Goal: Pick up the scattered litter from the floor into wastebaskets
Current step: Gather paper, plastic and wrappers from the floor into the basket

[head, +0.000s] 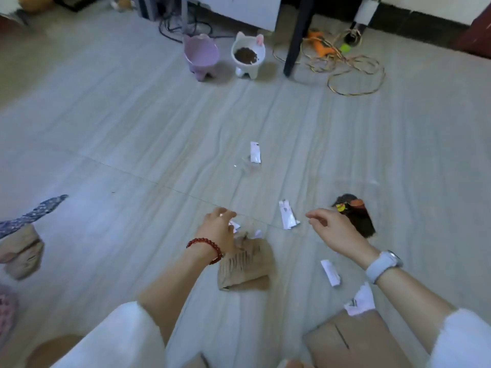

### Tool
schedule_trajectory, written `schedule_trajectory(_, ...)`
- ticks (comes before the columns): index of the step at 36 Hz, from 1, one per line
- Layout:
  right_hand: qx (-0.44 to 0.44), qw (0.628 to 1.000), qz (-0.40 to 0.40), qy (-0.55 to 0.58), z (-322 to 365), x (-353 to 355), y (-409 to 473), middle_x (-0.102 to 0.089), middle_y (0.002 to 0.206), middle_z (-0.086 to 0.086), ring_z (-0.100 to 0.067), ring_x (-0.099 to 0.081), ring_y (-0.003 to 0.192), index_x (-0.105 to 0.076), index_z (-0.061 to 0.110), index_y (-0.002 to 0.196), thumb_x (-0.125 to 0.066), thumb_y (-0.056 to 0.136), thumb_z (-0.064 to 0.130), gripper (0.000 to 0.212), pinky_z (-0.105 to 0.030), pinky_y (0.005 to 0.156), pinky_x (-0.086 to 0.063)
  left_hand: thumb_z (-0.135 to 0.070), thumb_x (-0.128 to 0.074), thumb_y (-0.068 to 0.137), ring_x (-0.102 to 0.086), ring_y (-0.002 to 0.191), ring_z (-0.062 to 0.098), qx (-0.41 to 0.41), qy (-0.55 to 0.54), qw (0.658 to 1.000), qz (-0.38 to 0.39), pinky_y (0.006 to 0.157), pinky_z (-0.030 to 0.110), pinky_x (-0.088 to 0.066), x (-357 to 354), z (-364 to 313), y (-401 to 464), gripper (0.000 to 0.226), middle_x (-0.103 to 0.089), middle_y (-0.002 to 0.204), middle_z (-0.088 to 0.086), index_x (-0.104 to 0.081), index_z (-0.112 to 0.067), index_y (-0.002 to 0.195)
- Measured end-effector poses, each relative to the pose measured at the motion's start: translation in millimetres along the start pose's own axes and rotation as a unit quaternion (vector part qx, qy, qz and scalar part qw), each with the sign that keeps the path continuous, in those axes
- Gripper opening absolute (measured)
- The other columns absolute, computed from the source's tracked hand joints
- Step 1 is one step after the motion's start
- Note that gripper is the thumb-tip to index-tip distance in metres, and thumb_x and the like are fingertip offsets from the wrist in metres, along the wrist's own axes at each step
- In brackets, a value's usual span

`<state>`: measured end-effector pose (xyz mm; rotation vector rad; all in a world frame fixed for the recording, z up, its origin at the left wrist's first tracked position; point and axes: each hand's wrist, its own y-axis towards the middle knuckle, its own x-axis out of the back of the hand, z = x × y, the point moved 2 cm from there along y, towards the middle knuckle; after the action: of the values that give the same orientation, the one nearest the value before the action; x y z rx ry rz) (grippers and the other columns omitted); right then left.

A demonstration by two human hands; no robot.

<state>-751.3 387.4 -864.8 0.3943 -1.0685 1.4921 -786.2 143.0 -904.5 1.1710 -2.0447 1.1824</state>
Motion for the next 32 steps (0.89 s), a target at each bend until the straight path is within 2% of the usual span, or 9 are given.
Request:
schedule_trajectory(3, -0.038, 0.999, -0.030, -0.011, -44.8, -15.9, 0.3, -0.065, 0.111, -0.011, -0.024, -0.060, 0.101, -0.066, 0.009, 0.109, -0.051, 0.090, 0.010, 0.024, -0.027, 0.089, -0.041, -0.011, -0.044, 0.090, -0.022, 0.135, 0.028, 0.050, 0.026, 0.998, -0.001, 0.104, 0.040, -0.035, -18.6, 9.5, 17.6, 0.050, -0.022, 0.151, 0.003, -0.037, -0.021, 0.139)
schedule_trajectory(7, -0.012, 0.996, -0.081, -0.033, -52.9, -37.3, 17.7, -0.062, 0.106, -0.017, -0.034, -0.056, 0.102, -0.066, 0.007, 0.106, -0.054, 0.089, 0.012, 0.022, -0.034, 0.091, -0.038, -0.014, -0.043, 0.094, -0.019, 0.136, 0.028, 0.086, 0.059, 0.994, -0.019, 0.102, 0.044, -0.036, -26.5, 23.3, 37.5, 0.046, -0.022, 0.151, 0.001, -0.038, -0.027, 0.138)
schedule_trajectory(15, 0.007, 0.991, -0.065, -0.120, -21.7, -77.7, 70.0, -0.045, 0.123, -0.014, -0.031, -0.039, 0.113, -0.046, 0.009, 0.126, -0.050, 0.091, 0.038, 0.046, -0.034, 0.094, -0.031, -0.015, -0.059, 0.085, -0.030, 0.126, 0.027, 0.034, 0.148, 0.988, -0.014, 0.098, 0.041, -0.039, -33.1, 36.1, 46.7, 0.045, -0.038, 0.139, 0.001, -0.047, -0.024, 0.127)
schedule_trajectory(17, 0.004, 0.987, -0.053, -0.150, -23.4, -84.9, 77.5, -0.043, 0.125, -0.015, -0.031, -0.040, 0.113, -0.040, 0.008, 0.130, -0.052, 0.090, 0.039, 0.052, -0.034, 0.094, -0.031, -0.017, -0.060, 0.085, -0.033, 0.121, 0.028, 0.035, 0.155, 0.987, -0.009, 0.093, 0.039, -0.042, -31.9, 37.8, 47.9, 0.041, -0.042, 0.132, 0.005, -0.048, -0.019, 0.125)
schedule_trajectory(20, 0.020, 0.984, -0.043, -0.171, -22.4, -90.7, 79.4, -0.048, 0.121, -0.018, -0.032, -0.044, 0.111, -0.038, 0.005, 0.129, -0.050, 0.093, 0.026, 0.044, -0.034, 0.090, -0.032, -0.020, -0.061, 0.084, -0.038, 0.113, 0.026, 0.049, 0.155, 0.987, -0.003, 0.087, 0.037, -0.043, -27.7, 40.2, 51.3, 0.036, -0.048, 0.119, 0.008, -0.049, -0.014, 0.118)
schedule_trajectory(24, 0.046, 0.985, -0.001, -0.169, -10.3, -93.4, 69.4, -0.051, 0.118, -0.018, -0.034, -0.052, 0.105, -0.042, 0.002, 0.120, -0.043, 0.089, 0.004, 0.031, -0.036, 0.078, -0.038, -0.014, -0.050, 0.090, -0.046, 0.101, 0.025, 0.065, 0.137, 0.988, 0.003, 0.077, 0.034, -0.043, -27.6, 43.6, 52.4, 0.027, -0.049, 0.112, 0.013, -0.054, -0.005, 0.115)
schedule_trajectory(28, 0.090, 0.996, 0.008, 0.006, -7.4, -70.6, 54.0, -0.048, 0.115, -0.016, -0.032, -0.052, 0.099, -0.050, 0.001, 0.111, -0.045, 0.091, 0.003, 0.021, -0.032, 0.080, -0.037, -0.014, -0.047, 0.092, -0.048, 0.083, 0.022, 0.059, 0.023, 0.997, -0.042, 0.070, 0.031, -0.042, -24.1, 35.5, 53.0, 0.020, -0.051, 0.111, 0.011, -0.055, -0.002, 0.106)
schedule_trajectory(30, 0.123, 0.992, -0.030, 0.022, -12.2, -42.3, 45.5, -0.049, 0.112, -0.016, -0.031, -0.052, 0.095, -0.051, -0.001, 0.106, -0.045, 0.089, 0.000, 0.018, -0.028, 0.073, -0.032, -0.017, -0.045, 0.093, -0.050, 0.075, 0.023, 0.043, -0.036, 0.996, -0.064, 0.061, 0.030, -0.040, -19.0, 20.1, 53.6, 0.014, -0.056, 0.092, 0.009, -0.050, -0.005, 0.097)
schedule_trajectory(32, 0.132, 0.990, -0.043, -0.028, -27.0, -16.2, 40.0, -0.049, 0.114, -0.016, -0.033, -0.052, 0.095, -0.051, -0.002, 0.105, -0.045, 0.087, -0.002, 0.019, -0.033, 0.076, -0.035, -0.019, -0.045, 0.093, -0.045, 0.060, 0.021, 0.013, -0.054, 0.997, -0.057, 0.051, 0.029, -0.036, -18.7, 1.5, 55.2, 0.013, -0.052, 0.071, 0.007, -0.042, -0.007, 0.089)
